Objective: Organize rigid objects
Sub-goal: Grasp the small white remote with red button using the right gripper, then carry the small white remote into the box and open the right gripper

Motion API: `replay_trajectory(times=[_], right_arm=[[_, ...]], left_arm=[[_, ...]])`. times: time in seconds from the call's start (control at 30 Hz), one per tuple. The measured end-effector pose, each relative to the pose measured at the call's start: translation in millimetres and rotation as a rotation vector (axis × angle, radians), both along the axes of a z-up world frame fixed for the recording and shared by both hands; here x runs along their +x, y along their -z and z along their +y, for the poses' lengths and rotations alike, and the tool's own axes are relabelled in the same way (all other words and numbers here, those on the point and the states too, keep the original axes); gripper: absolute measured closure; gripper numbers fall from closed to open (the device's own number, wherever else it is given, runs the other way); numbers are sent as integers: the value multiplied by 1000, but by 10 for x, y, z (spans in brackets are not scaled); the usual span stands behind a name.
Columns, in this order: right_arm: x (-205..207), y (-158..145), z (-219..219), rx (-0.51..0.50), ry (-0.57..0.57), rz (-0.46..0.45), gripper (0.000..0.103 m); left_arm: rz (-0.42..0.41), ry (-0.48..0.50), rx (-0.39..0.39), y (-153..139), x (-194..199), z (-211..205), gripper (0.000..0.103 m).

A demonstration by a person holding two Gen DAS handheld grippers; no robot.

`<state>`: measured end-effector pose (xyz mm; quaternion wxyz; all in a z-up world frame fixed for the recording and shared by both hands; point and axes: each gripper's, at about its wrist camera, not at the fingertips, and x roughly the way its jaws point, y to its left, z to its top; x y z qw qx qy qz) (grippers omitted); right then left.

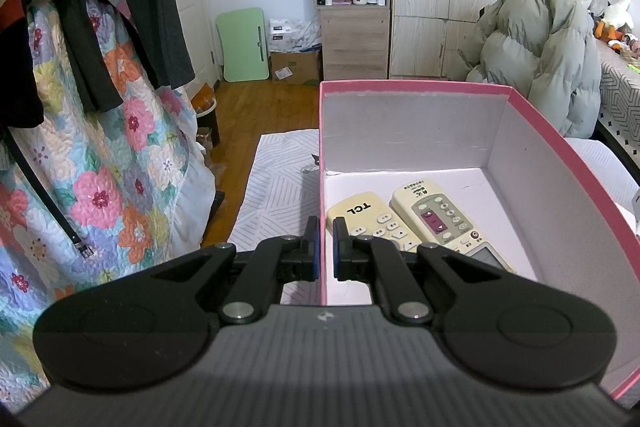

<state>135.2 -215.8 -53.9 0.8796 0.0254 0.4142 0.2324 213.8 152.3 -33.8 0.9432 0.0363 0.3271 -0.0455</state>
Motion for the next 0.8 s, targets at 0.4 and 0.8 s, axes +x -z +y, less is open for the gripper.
replay_trajectory(times=[0.4, 0.8], right_arm=[[364, 242, 480, -234, -102, 2, 50], [274, 49, 335, -106, -10, -28, 59]], left_arm=[[8, 0, 4, 3, 2, -19, 98], [9, 0, 3, 9, 10, -10, 98]])
